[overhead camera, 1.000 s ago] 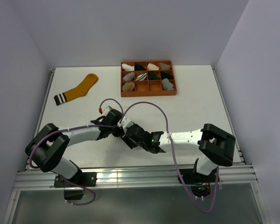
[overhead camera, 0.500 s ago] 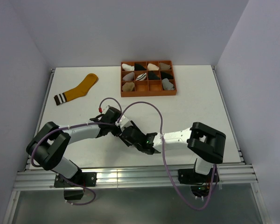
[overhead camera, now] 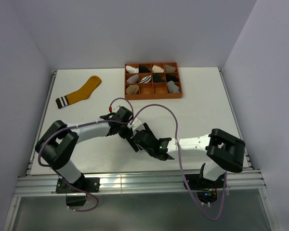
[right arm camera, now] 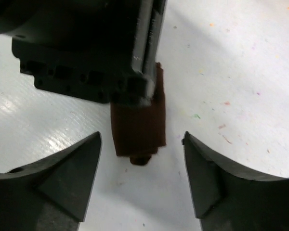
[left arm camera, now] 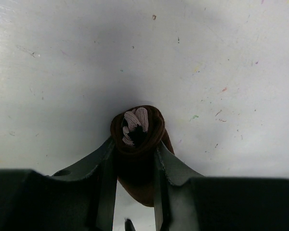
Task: Roll the socks
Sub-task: Roll the sock at the center of the board, then pick up the sock at the center of the board.
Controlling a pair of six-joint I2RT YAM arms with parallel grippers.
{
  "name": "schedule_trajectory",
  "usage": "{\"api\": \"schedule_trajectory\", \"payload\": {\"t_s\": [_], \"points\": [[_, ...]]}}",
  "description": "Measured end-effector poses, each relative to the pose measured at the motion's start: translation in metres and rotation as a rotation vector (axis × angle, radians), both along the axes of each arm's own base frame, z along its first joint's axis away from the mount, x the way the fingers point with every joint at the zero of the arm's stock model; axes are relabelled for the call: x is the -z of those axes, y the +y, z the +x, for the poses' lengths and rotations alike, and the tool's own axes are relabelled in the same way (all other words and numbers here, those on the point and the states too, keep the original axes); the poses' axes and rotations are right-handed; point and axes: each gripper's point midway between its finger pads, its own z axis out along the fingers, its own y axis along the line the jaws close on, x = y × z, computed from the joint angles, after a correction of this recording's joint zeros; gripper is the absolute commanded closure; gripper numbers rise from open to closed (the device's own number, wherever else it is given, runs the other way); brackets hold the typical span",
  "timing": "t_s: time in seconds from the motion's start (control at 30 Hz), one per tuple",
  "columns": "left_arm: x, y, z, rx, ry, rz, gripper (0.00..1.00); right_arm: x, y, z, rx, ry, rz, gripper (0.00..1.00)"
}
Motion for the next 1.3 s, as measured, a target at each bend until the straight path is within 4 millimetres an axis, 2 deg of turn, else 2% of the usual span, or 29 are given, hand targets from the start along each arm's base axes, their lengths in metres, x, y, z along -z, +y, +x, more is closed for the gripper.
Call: {"api": "schedule_trajectory", "payload": {"t_s": [0.03,0.13,0.27,0.53,0.7,0.83,0.93,1.3], "points": [[0.0,0.0,0.0,0.004,0.004,0.013,1.0,-0.004,-0.004,-0.001,0.006,-0.006,0.014,0.16],[-0.002,0.002,0.0,0.011,0.02,0.059,1.0,-0.014,-0.014,-0.004,0.015,-0.028,0.059,0.16],[-0.003,0.008,-0.005,0.025,0.046,0.119,1.0,-0.019,-0.016,-0.006,0.015,-0.046,0.105,0.17],[-0.002,0.013,-0.008,0.049,0.082,0.176,1.0,-0.021,-0.003,-0.006,-0.018,-0.055,0.159,0.17],[-0.002,0.013,-0.007,0.063,0.089,0.188,1.0,-0.021,0.008,-0.017,-0.052,-0.063,0.177,0.17],[-0.001,0.012,-0.007,0.069,0.089,0.191,0.99,-0.01,0.001,-0.031,-0.072,-0.057,0.179,0.18],[-0.001,0.012,-0.007,0.077,0.089,0.194,1.0,-0.003,-0.007,-0.033,-0.065,-0.061,0.157,0.18],[-0.001,0.012,-0.007,0.089,0.091,0.199,1.0,0.005,0.013,-0.029,-0.101,-0.104,0.088,0.2]]}}
